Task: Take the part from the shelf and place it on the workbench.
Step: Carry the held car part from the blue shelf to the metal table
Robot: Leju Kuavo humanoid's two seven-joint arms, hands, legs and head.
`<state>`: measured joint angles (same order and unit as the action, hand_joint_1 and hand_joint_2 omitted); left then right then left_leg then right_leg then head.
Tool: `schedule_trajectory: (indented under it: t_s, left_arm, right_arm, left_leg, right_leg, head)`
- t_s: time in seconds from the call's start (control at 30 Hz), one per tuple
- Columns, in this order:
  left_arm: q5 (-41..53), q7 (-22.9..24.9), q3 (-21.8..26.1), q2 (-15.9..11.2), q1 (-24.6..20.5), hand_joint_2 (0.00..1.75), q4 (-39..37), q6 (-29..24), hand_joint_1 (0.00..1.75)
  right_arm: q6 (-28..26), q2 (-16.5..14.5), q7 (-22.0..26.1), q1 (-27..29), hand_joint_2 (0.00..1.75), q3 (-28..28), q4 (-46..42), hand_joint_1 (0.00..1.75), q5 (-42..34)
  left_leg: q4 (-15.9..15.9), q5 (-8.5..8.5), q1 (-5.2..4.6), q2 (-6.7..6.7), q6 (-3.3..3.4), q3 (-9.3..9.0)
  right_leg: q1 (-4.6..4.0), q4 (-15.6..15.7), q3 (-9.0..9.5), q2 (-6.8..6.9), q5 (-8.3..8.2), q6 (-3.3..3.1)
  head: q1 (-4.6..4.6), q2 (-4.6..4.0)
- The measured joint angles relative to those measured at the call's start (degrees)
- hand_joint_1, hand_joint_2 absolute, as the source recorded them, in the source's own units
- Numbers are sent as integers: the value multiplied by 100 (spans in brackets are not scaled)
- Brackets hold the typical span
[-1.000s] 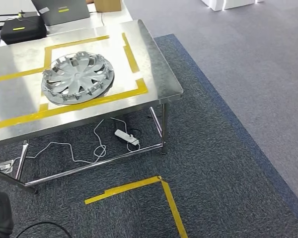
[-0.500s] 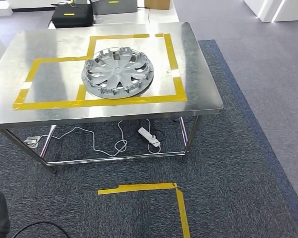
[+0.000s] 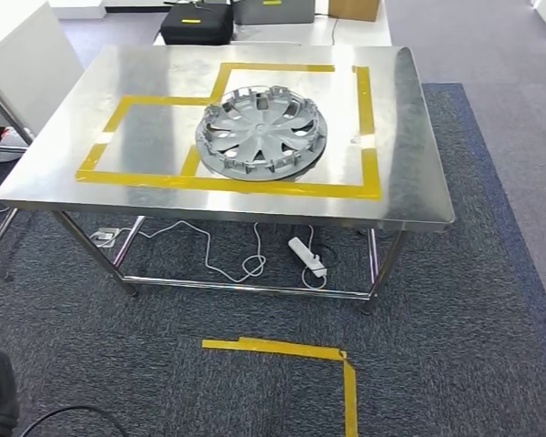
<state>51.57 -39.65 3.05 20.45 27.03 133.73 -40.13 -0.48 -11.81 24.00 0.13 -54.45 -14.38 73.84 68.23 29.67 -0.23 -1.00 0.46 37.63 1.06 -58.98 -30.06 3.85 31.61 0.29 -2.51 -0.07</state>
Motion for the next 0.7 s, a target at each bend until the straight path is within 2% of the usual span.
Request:
schedule_trajectory:
  t_s: [0.03, 0.1, 0.17, 0.2, 0.27, 0.3, 0.33, 0.37, 0.4, 0.43, 0.47, 0.5, 0.53, 0.57, 0.6, 0.7]
  left_arm:
    - [1, 0, 1, 1, -4, 175, 1, 1, 175]
    - [20, 0, 4, 1, -16, 175, 5, 2, 175]
    - [39, 0, 14, 2, -17, 175, 11, 2, 175]
    - [34, 0, 20, 2, -11, 175, 15, 2, 175]
    - [6, 0, 27, 6, -17, 175, 23, 1, 175]
    - [-14, 0, 29, 8, -21, 175, 25, 1, 175]
    - [-36, 0, 31, 9, -27, 175, 25, 2, 175]
    - [-63, 0, 32, 10, -27, 175, 25, 2, 175]
    - [-93, 0, 35, 10, -23, 175, 23, 2, 175]
    - [-133, 0, 37, 10, -16, 175, 21, 2, 175]
    - [-185, 0, 39, 10, -6, 175, 16, 2, 175]
    - [-238, 1, 39, 10, 7, 175, 9, 2, 175]
    - [-295, 1, 37, 10, 23, 175, -4, 2, 175]
    - [-350, 2, 27, 10, 43, 175, -27, 3, 175]
    - [-402, 2, 10, 10, 66, 175, -61, 4, 175]
    - [-569, 2, -38, 10, 135, 175, -181, 7, 175]
  right_arm:
    - [2, -6, 1, -1, 0, 0, 1, 0, 1]
    - [10, -18, 1, -2, 0, 0, 3, 0, 2]
    - [22, -21, 1, -24, 0, 0, 4, 0, -7]
    - [29, -21, 2, -37, 0, -1, 4, 0, -16]
    - [36, -21, 9, -55, 0, -8, 4, 0, -44]
    - [40, -21, 10, -49, 0, -18, 4, 0, -56]
    - [43, -21, 11, -37, 0, -30, 4, 0, -66]
    - [45, -21, 10, -19, 0, -43, 4, 0, -73]
    - [48, -21, 8, 0, 0, -56, 4, 0, -78]
    - [49, -21, 8, 16, 0, -68, 4, 0, -83]
    - [49, -21, 5, 24, 0, -79, 3, 0, -89]
    - [50, -21, 3, 27, 0, -90, 1, 0, -97]
    - [54, -22, -4, 25, 0, -101, -2, 0, -105]
    - [60, -22, -15, 18, 0, -114, -5, 0, -120]
    - [69, -23, -25, 15, 0, -128, -10, 0, -139]
    - [99, -37, -60, 17, 0, -176, -28, 0, -196]
  left_leg:
    - [-375, -132, -40, -128, 59, -186]
    - [-786, -189, -109, -310, 135, -392]
    - [-856, -161, -114, -244, 150, -424]
    - [-905, -177, -97, -198, 160, -453]
    - [-1009, -216, -47, -131, 191, -524]
    - [-1034, -221, -31, -103, 204, -542]
    - [-1040, -211, -24, -72, 219, -549]
    - [-1038, -193, -22, -34, 225, -557]
    - [-1038, -169, -21, 4, 228, -577]
    - [-1036, -138, -19, 37, 222, -609]
    - [-1032, -101, -15, 63, 208, -657]
    - [-1026, -53, -13, 80, 187, -702]
    - [-1009, 3, -23, 90, 155, -739]
    - [-996, 58, -33, 100, 125, -763]
    - [-988, 101, -44, 107, 94, -773]
    - [-983, 175, -39, 117, 14, -828]
  right_leg:
    - [-18, 1, 23, 61, 36, 20]
    - [-39, 21, 48, 171, 91, 71]
    - [-53, 64, 120, 276, 113, 124]
    - [-53, 61, 151, 251, 138, 149]
    - [-51, -203, 59, -2, 320, 188]
    - [-40, -519, -119, -178, 467, 199]
    - [-35, -897, -349, -294, 612, 209]
    - [-33, -1238, -583, -349, 696, 221]
    - [-30, -1438, -762, -368, 675, 234]
    - [-28, -1420, -837, -371, 534, 247]
    - [-22, -1188, -803, -371, 289, 256]
    - [-11, -819, -691, -370, 11, 263]
    - [-6, -462, -557, -371, -171, 266]
    - [-2, -200, -435, -374, -269, 240]
    - [-5, -66, -361, -376, -274, 206]
    - [-11, -13, -265, -383, -194, 75]
  head:
    - [1, 0]
    - [5, 0]
    - [9, 0]
    - [15, 0]
    - [44, -1]
    - [61, -2]
    - [72, -2]
    - [78, -2]
    - [79, -2]
    - [81, -2]
    - [85, -2]
    - [88, -2]
    - [96, -2]
    - [97, -2]
    - [100, -2]
    - [95, -2]
